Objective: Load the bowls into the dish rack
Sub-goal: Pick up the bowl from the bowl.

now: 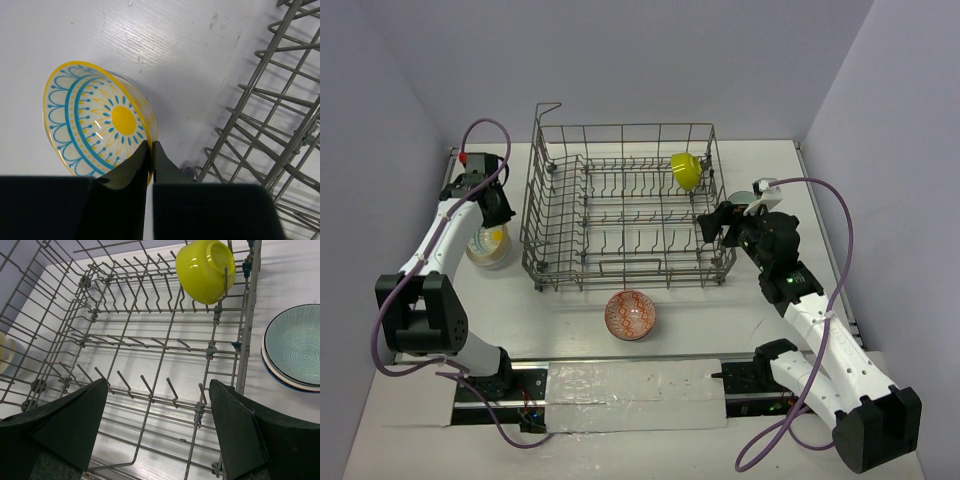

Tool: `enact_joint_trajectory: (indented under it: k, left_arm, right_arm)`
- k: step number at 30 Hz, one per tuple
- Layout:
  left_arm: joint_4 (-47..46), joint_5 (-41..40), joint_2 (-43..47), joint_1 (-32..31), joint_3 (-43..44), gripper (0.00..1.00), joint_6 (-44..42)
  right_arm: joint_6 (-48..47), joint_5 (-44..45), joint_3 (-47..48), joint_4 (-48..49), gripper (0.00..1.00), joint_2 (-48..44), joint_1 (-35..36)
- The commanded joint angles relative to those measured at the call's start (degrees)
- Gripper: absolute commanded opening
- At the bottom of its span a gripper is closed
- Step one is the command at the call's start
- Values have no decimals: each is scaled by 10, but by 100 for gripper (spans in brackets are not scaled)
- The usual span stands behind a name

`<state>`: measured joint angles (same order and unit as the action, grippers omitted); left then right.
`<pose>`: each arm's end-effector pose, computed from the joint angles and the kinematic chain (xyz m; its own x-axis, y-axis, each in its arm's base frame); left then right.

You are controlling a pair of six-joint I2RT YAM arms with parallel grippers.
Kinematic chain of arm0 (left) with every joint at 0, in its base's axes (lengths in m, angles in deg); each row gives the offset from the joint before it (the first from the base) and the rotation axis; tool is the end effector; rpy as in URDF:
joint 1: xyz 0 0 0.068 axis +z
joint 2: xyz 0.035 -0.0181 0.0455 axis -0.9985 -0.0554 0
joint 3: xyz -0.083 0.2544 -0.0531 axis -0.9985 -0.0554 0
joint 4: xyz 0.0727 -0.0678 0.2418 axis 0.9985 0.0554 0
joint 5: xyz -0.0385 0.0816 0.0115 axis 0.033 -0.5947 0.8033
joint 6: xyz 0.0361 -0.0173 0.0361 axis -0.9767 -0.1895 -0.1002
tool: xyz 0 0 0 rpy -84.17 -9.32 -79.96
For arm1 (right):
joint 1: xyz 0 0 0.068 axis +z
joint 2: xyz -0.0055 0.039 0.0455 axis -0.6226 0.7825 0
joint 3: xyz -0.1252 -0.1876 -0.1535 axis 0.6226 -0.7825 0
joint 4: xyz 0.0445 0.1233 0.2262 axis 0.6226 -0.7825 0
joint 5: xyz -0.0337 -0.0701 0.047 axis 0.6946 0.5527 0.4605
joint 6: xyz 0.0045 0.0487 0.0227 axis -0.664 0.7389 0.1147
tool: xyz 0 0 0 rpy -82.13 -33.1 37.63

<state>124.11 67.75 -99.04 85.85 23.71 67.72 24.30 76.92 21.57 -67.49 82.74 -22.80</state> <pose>0.3213 0.0023 0.2790 -0.7200 -0.3731 -0.5851 -0.4237 0.9041 -0.0551 0.1914 0.0575 0.2972 -0.2933 0.2467 -0.9236 -0.2838 0.9001 0.3306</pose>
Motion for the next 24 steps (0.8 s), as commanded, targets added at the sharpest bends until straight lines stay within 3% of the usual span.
enact_joint_trajectory:
  k: [1,3,15,24]
  left_arm:
    - [2,-28,28,-3,23,8,-15]
    - [3,-31,31,-3,20,0,-19]
    - [-7,-44,80,-3,5,0,-17]
    - [-32,-48,170,-10,40,0,-7]
  right_arm:
    - [-6,1,15,14,89,1,-2]
    - [-6,1,14,15,89,2,-2]
    - [-5,-2,15,15,89,6,-3]
    - [-4,-9,15,18,89,12,-2]
